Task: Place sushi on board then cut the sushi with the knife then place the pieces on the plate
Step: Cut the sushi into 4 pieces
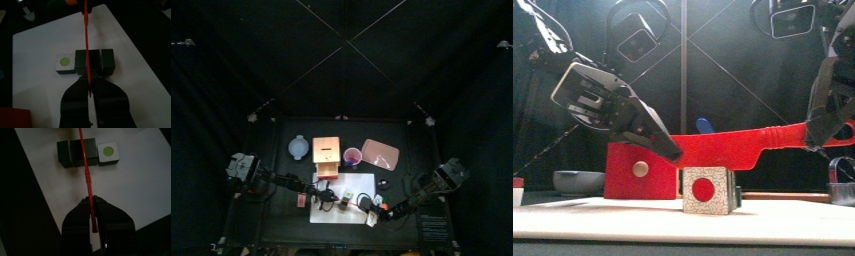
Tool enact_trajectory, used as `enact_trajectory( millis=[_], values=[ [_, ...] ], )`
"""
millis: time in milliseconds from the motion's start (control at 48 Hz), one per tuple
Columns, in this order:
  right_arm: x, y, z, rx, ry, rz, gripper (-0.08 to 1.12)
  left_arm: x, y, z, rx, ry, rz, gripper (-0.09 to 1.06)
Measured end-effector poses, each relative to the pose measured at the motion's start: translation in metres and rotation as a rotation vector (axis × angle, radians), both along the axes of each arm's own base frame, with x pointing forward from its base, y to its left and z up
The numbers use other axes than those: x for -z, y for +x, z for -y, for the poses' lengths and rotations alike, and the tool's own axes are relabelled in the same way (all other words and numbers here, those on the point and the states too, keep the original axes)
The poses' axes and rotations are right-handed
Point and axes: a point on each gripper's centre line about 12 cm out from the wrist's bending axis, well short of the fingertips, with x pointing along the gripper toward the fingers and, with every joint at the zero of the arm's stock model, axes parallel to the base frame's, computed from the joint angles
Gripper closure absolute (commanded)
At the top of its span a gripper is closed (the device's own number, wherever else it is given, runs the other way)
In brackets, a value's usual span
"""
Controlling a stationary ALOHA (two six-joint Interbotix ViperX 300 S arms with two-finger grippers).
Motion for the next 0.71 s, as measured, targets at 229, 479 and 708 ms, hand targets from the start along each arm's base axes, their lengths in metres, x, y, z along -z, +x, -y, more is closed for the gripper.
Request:
enact_trajectory(
  millis=[229,479,708],
  values=[
    [0.004,0.000,-0.002,0.007,0.020,-0.014,0.71,0.005,0.000,0.000,-0.002,-0.001,-0.011,0.65],
    [0.010,0.000,-0.004,0.011,0.015,-0.032,0.71,0.012,0.004,0.003,-0.009,-0.008,-0.026,0.65],
    [0.009,0.001,-0.002,0.016,0.010,-0.028,0.71,0.007,0.000,0.003,-0.012,-0.014,-0.019,0.65]
  ],
)
